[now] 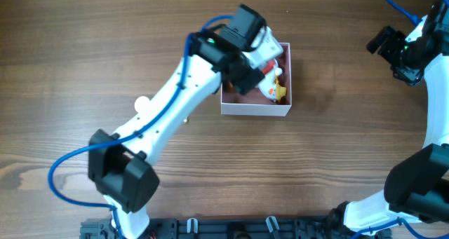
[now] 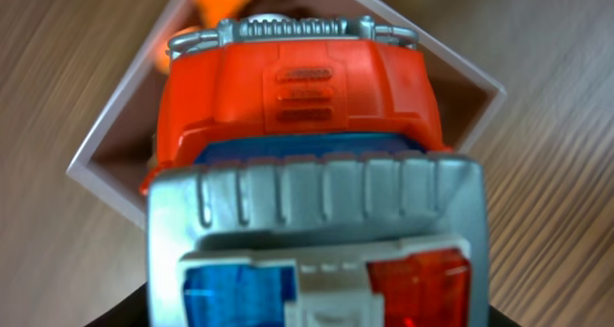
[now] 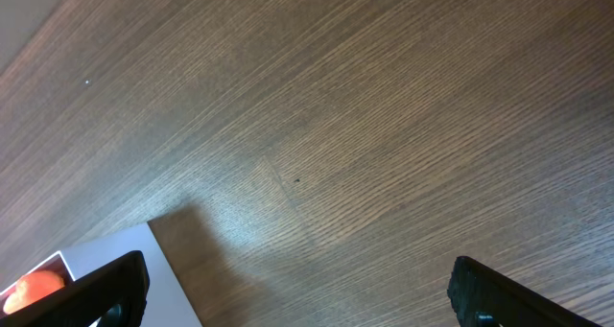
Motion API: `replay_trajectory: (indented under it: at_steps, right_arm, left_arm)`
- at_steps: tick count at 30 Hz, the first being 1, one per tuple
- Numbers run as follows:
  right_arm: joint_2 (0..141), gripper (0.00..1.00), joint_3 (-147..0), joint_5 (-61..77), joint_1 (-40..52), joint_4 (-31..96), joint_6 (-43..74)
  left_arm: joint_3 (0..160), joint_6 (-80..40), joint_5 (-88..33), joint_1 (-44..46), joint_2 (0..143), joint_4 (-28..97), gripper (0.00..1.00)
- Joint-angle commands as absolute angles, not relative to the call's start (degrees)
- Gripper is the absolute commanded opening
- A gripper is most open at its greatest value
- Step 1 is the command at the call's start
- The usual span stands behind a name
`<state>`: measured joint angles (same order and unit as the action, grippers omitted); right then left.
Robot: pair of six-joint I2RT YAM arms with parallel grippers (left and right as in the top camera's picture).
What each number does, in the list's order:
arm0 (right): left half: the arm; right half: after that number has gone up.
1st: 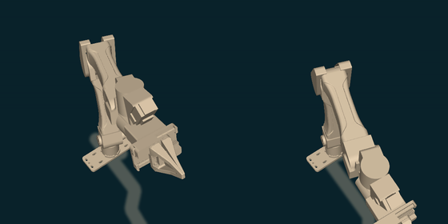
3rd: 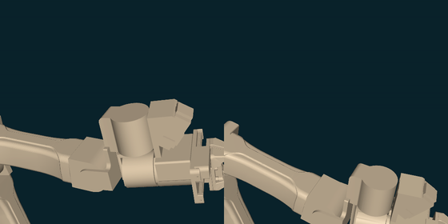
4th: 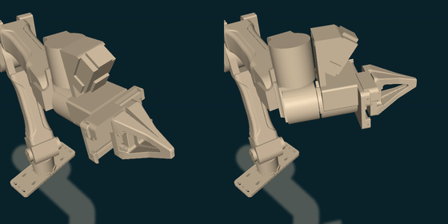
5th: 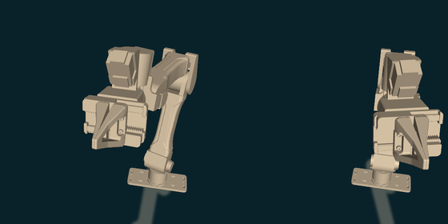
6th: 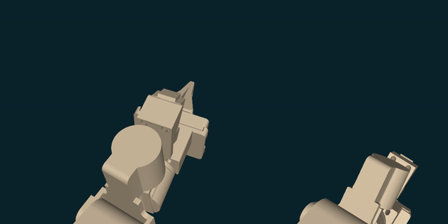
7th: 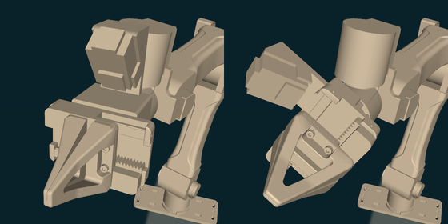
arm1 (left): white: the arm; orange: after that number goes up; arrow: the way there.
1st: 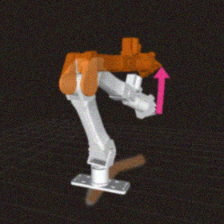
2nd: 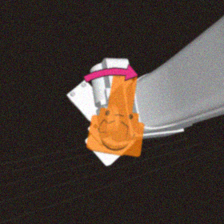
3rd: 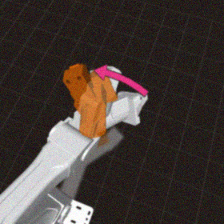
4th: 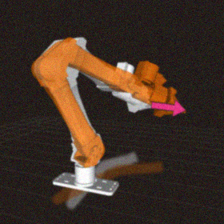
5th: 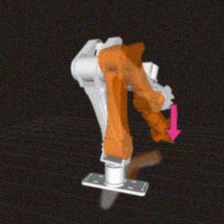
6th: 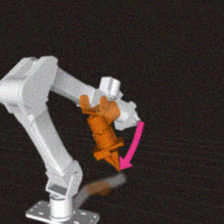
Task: Pack container
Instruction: 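Carry the red truck right into the box and release it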
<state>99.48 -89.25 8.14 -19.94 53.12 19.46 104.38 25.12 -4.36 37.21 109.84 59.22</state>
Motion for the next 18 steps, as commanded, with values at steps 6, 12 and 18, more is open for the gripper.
replay_trajectory:
  at_steps: [6,12,18]
  right_arm:
    - [100.18,1.00,-88.77,9.08,-19.90,52.95,20.08]
    - [100.18,1.00,-88.77,9.08,-19.90,52.95,20.12]
    - [100.18,1.00,-88.77,9.08,-19.90,52.95,20.10]
  left_arm:
    - [103.83,46.33,-5.74,39.77,120.09,56.84,0.47]
    - [103.88,45.52,-5.26,39.99,122.21,54.26,1.00]
    - [106.69,34.13,-1.69,39.72,119.04,53.34,1.00]
